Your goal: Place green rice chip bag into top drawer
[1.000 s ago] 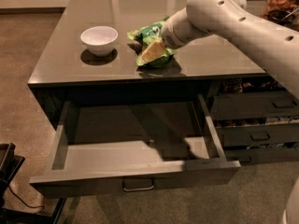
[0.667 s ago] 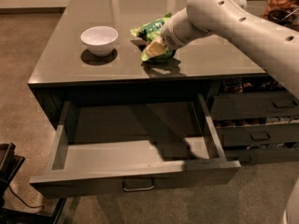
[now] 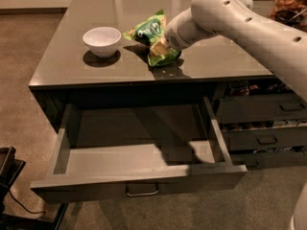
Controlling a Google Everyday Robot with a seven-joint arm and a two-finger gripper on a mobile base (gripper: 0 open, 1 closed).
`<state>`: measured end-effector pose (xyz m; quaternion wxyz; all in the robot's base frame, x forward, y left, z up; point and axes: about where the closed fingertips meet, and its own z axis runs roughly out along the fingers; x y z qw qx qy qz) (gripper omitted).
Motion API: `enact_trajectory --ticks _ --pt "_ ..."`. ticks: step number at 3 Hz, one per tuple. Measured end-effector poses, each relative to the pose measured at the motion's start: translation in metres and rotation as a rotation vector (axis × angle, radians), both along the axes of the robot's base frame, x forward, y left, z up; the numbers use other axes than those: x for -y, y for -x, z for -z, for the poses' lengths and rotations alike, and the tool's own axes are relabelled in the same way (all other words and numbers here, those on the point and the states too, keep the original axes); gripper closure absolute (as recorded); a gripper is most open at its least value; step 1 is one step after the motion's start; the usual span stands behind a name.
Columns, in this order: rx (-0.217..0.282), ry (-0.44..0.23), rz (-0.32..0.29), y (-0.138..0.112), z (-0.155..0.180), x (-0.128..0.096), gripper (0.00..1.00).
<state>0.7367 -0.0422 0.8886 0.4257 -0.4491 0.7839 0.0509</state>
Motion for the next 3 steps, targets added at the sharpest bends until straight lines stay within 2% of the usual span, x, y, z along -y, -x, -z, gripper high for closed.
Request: enact_trajectory --ticks 1,2,3 --pt "0.0 0.0 0.0 0.0 0.0 0.0 1.0" --pt "0.013 0.012 -0.006 0.009 -0.005 0.007 1.0" --pt "0.038 0.02 -0.016 0.026 -0.023 0.025 1.0"
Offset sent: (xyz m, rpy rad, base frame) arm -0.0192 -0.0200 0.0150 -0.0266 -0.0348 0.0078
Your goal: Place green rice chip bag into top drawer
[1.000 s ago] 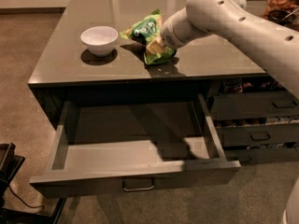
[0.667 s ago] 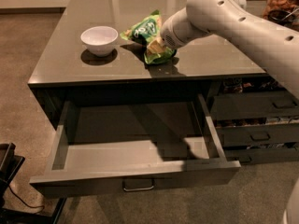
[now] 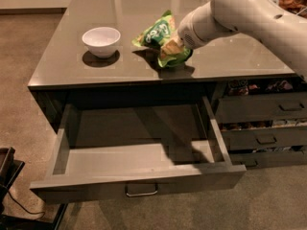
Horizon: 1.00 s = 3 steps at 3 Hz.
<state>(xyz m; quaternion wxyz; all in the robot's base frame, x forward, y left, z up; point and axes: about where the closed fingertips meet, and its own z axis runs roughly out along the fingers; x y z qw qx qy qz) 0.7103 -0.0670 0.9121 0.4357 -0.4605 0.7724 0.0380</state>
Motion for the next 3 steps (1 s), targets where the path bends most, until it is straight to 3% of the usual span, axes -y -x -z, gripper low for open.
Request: enact_trajectory --ticks 1,2,3 --pt "0.029 0.011 -0.085 0.0284 -0.0226 0.0217 1.0" --pt "0.028 0.01 -0.084 0.0284 -0.0225 0.0215 1.0" --pt "0.028 0.023 -0.15 0.0337 -0.0202 0.0155 1.0"
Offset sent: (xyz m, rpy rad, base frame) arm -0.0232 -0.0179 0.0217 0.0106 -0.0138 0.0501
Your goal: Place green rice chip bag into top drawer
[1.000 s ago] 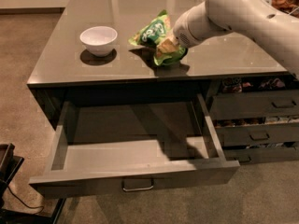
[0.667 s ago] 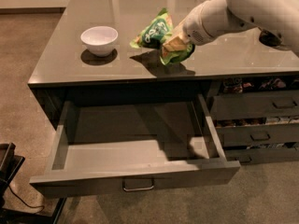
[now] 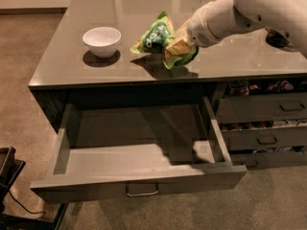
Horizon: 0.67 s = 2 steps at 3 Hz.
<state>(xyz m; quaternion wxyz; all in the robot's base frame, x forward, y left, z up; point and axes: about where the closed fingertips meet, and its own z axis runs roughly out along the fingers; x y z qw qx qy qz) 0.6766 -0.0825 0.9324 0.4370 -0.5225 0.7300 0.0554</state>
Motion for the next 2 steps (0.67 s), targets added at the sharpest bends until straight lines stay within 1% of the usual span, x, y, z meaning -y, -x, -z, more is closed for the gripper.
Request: enact_trajectory --ticks 1,2 --pt "-0.005 0.012 -0.126 0.028 -0.006 -0.001 1.0" --pt "-0.012 0.02 -0.242 0.075 -0.02 0.008 1.0"
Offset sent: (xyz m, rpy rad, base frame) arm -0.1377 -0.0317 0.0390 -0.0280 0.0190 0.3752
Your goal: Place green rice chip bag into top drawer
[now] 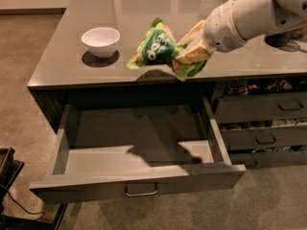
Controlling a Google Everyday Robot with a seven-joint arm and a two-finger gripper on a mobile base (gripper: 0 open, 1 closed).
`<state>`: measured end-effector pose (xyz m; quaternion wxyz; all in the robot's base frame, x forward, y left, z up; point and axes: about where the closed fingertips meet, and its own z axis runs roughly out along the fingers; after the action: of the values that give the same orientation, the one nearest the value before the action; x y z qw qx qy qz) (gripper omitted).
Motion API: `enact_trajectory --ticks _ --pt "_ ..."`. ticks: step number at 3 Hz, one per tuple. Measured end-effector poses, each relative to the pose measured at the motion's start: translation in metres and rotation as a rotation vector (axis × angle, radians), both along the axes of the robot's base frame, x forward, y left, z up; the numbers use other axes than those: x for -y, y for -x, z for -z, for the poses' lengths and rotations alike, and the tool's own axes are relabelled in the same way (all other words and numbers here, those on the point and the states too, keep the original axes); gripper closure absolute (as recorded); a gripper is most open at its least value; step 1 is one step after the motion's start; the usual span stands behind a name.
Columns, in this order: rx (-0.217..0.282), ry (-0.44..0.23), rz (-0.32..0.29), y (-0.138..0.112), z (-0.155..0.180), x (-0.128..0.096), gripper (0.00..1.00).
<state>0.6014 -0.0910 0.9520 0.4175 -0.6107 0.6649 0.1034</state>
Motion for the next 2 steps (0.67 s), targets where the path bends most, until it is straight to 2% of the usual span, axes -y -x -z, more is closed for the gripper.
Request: enact_trajectory --ticks 1,2 --pt "-0.011 -0.018 -0.105 0.054 -0.02 0.014 1.0" --pt "-0.059 -0.078 -0.201 0.124 -0.036 0.032 1.0"
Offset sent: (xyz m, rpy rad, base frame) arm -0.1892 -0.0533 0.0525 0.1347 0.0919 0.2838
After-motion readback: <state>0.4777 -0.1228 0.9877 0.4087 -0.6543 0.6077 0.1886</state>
